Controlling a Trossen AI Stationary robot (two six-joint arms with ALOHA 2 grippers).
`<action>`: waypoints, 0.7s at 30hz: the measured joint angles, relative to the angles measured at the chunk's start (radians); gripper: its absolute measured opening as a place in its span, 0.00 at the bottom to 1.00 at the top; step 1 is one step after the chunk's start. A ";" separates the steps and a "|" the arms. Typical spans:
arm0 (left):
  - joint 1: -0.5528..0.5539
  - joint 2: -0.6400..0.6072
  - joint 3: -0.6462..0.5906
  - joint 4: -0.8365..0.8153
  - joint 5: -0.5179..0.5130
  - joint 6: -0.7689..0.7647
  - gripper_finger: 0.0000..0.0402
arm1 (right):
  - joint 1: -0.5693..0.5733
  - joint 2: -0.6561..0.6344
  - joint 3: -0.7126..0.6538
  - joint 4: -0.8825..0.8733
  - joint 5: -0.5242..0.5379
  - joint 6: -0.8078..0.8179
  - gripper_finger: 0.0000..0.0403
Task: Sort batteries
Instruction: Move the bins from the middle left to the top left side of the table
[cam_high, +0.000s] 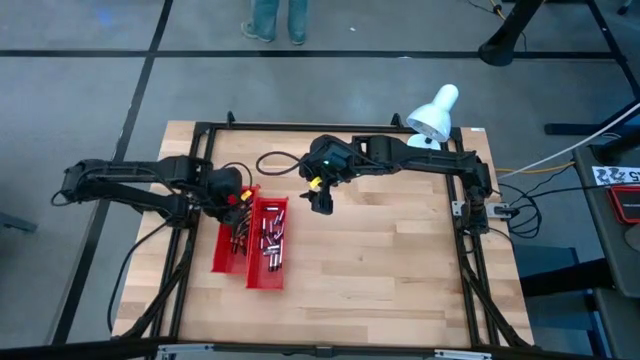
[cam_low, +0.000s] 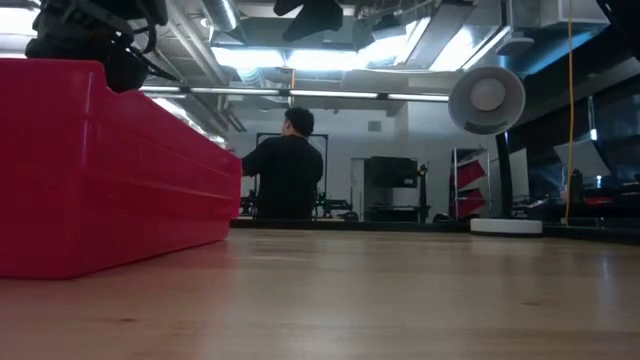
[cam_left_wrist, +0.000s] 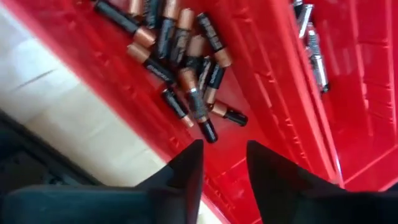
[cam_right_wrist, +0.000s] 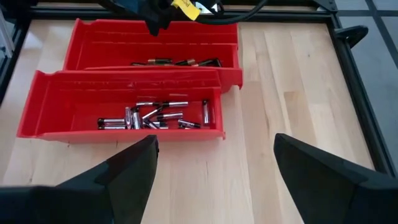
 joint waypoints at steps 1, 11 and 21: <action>-0.003 0.001 0.000 0.009 0.000 0.009 0.29 | 0.000 0.000 0.000 0.000 0.000 0.000 0.80; -0.003 0.001 0.000 0.082 -0.020 0.049 0.45 | 0.000 0.006 0.000 0.023 0.000 0.016 0.80; -0.003 0.056 0.000 0.311 -0.059 -0.011 0.45 | 0.003 0.023 -0.001 0.004 -0.001 0.062 0.80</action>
